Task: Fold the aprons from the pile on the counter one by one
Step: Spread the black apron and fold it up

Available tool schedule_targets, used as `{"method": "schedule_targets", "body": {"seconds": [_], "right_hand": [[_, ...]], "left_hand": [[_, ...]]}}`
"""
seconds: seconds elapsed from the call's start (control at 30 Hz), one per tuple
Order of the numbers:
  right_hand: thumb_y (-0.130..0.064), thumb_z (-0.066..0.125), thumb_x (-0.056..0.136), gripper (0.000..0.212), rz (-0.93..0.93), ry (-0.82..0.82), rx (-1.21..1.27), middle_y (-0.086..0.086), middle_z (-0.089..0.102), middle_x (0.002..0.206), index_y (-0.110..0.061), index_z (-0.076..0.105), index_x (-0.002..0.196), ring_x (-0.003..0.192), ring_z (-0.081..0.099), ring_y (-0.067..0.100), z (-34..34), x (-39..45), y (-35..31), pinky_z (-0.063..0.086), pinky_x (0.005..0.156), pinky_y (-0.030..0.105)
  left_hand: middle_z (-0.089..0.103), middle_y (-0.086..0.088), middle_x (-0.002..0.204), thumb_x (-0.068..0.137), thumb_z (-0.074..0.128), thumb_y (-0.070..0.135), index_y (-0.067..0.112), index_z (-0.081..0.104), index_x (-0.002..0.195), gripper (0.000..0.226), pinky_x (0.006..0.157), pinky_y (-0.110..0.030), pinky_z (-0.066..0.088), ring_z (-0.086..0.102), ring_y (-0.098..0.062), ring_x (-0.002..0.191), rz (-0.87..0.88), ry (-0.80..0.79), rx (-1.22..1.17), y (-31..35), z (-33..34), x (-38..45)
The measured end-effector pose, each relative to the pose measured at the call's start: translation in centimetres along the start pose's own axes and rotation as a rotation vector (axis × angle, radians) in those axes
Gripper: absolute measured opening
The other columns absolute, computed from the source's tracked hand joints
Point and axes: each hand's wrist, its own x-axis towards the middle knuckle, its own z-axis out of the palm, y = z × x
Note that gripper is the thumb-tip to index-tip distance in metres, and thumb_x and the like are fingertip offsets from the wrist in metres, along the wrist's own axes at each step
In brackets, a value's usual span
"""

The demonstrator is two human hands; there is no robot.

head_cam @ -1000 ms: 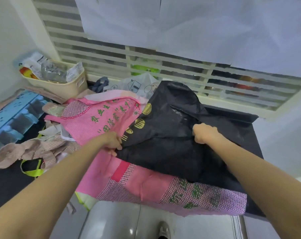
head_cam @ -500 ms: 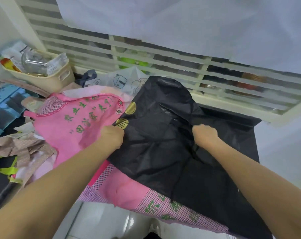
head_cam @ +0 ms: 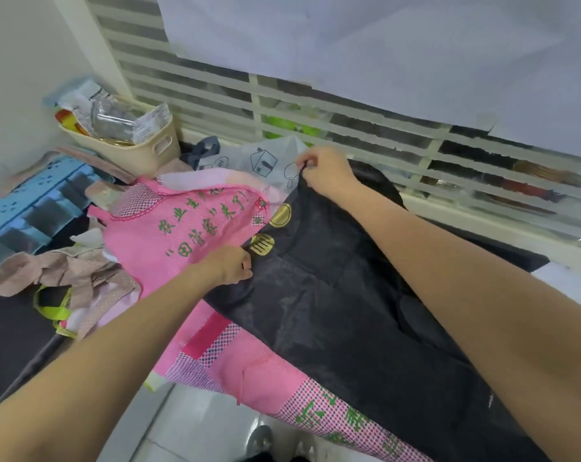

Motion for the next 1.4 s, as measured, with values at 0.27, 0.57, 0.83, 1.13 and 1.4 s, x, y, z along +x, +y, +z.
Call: {"method": "schedule_targets", "body": {"seconds": [0.27,0.57,0.83,1.13,1.4], "right_hand": [[-0.001,0.048,0.088,0.042,-0.381,-0.358,-0.253,0.002,0.051,0.137,-0.016,0.058,0.126,0.127,0.043,0.017,7.5,3.5,-7.6,0.031,0.096,0.011],[-0.012,0.042,0.093,0.030,0.088,-0.375,-0.434,0.013,0.058,0.123,-0.007,0.062,0.114,0.115,0.051,0.035,8.3,-3.8,4.0,0.043,0.098,0.043],[-0.017,0.048,0.094,0.027,0.371,-0.544,-0.564,0.011,0.044,0.125,-0.008,0.055,0.119,0.113,0.047,0.032,4.1,-11.0,11.6,0.043,0.095,0.040],[-0.017,0.060,0.088,0.015,0.463,-0.782,-0.846,0.003,0.050,0.091,-0.010,0.047,0.093,0.094,0.051,0.026,0.5,-17.4,15.4,0.034,0.094,0.039],[0.002,0.041,0.091,0.025,0.592,-0.625,-0.913,0.002,0.047,0.093,-0.012,0.052,0.108,0.098,0.055,0.026,-1.1,-20.9,18.4,0.034,0.099,0.037]], "left_hand": [[0.050,-0.007,0.127,0.090,0.056,0.024,0.017,0.059,0.120,0.031,0.100,-0.040,0.036,0.039,-0.034,0.121,-0.065,0.130,0.178,-2.6,1.8,0.0],[0.064,-0.015,0.091,0.087,0.060,0.011,-0.006,0.064,0.099,0.021,0.069,-0.033,0.051,0.062,-0.033,0.096,0.002,-0.140,-0.022,-2.6,0.7,-0.4],[0.058,0.002,0.069,0.090,0.055,0.015,0.004,0.061,0.093,0.013,0.049,-0.023,0.042,0.060,-0.015,0.062,0.000,-0.135,0.368,2.1,-1.1,-1.6],[0.050,-0.008,0.125,0.087,0.062,0.015,0.015,0.056,0.119,0.033,0.086,-0.036,0.045,0.053,-0.030,0.111,0.429,-0.212,0.411,9.9,3.9,2.0],[0.058,-0.006,0.121,0.088,0.059,0.013,0.017,0.063,0.111,0.023,0.076,-0.032,0.042,0.058,-0.027,0.108,0.359,-0.143,0.489,10.5,3.3,3.2]]}}
